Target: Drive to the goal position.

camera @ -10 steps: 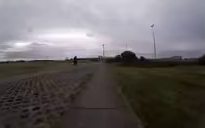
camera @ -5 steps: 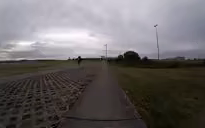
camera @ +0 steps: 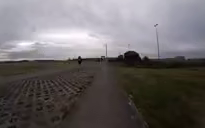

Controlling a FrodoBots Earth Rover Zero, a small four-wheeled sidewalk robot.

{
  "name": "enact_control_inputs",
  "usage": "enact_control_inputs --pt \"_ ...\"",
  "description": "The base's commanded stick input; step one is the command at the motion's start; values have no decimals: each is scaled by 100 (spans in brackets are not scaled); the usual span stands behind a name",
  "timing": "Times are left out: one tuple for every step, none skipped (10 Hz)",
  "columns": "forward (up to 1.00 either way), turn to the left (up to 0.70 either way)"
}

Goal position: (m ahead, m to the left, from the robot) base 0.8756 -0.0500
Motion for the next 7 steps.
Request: enact_control_inputs --pt "50 0" --pt "50 0" --pt "50 0" --pt "50 0" --pt "50 0" --pt "50 0" --pt "50 0"
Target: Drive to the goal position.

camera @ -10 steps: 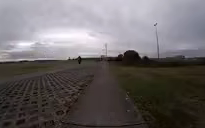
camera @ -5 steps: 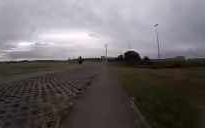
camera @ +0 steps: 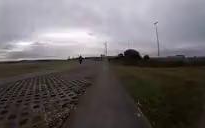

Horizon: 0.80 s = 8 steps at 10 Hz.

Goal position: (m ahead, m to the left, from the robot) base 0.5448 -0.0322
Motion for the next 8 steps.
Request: enact_control_inputs --pt "50 0" --pt "50 0" --pt "50 0" --pt "50 0" --pt "50 0" --pt "50 0" --pt "50 0" --pt "50 0"
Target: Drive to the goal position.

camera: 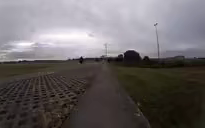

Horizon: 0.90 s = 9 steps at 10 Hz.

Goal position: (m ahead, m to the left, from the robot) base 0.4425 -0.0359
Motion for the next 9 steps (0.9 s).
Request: enact_control_inputs --pt "50 0" --pt "50 0" --pt "50 0" --pt "57 0" --pt "66 0" --pt "70 0" --pt "70 0" --pt "70 0" --pt "70 0"
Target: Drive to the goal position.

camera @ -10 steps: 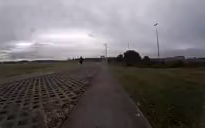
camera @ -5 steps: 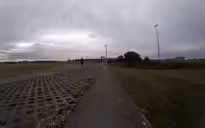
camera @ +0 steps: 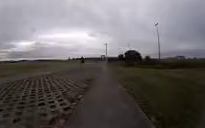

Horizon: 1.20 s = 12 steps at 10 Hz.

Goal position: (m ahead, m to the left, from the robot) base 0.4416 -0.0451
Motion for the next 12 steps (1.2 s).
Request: enact_control_inputs --pt "70 0" --pt "70 0" --pt "70 0" --pt "70 0" --pt "70 0" --pt "70 0" --pt "70 0" --pt "70 0" --pt "70 0" --pt "70 0" --pt "70 0" --pt "70 0"
